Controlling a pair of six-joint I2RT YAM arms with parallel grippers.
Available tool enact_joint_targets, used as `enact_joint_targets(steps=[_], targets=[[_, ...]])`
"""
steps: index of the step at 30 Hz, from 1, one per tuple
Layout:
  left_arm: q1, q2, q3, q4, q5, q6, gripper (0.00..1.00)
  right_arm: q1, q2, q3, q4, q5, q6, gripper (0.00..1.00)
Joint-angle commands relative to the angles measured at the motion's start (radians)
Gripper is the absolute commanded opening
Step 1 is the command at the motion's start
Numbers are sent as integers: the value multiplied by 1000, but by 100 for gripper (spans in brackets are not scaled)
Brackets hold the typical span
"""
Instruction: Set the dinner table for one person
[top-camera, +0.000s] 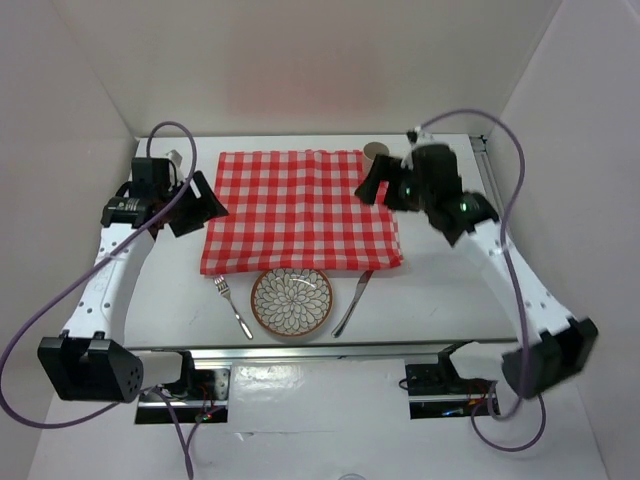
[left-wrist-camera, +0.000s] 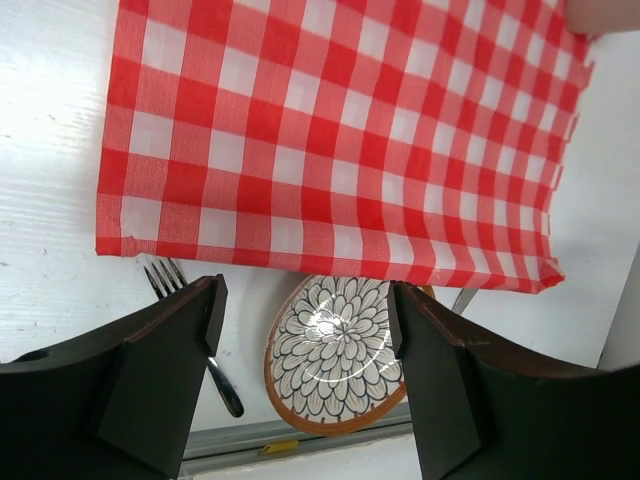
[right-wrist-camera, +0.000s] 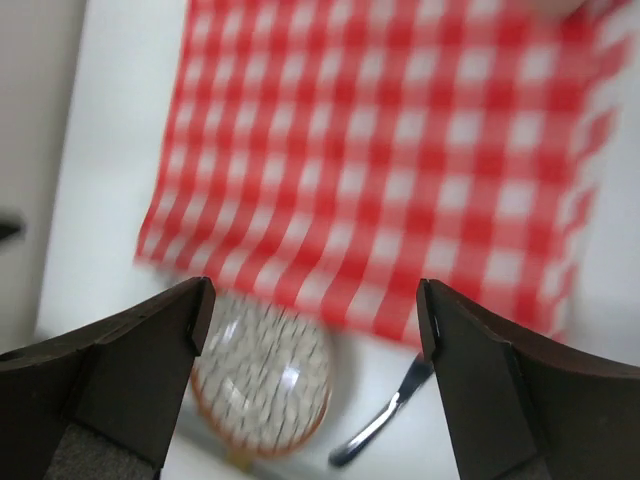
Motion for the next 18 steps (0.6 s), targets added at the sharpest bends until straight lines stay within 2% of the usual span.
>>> enact_joint_targets(steps=[1, 2, 4, 7, 10, 12, 18], targets=[[-3, -76, 41, -15, -21, -11, 83, 105, -144, -361, 101, -128, 150, 92], [-3, -88, 32, -15, -21, -20, 83, 133, -219, -430, 124, -140, 181, 91], [-3, -104, 17, -3, -21, -30, 83, 228, -267, -585, 167, -185, 278, 89], [-12, -113, -6, 8, -11, -30, 83, 349, -290, -691, 250, -173, 368, 86], [-12, -113, -29, 8, -2, -30, 83, 419, -216, -692, 287, -92, 390, 86], [-12, -122, -38, 8, -2, -30, 83, 445, -131, -692, 324, -91, 390, 85], [-12, -122, -29, 8, -2, -17, 83, 445, 21, -683, 431, -78, 390, 68]])
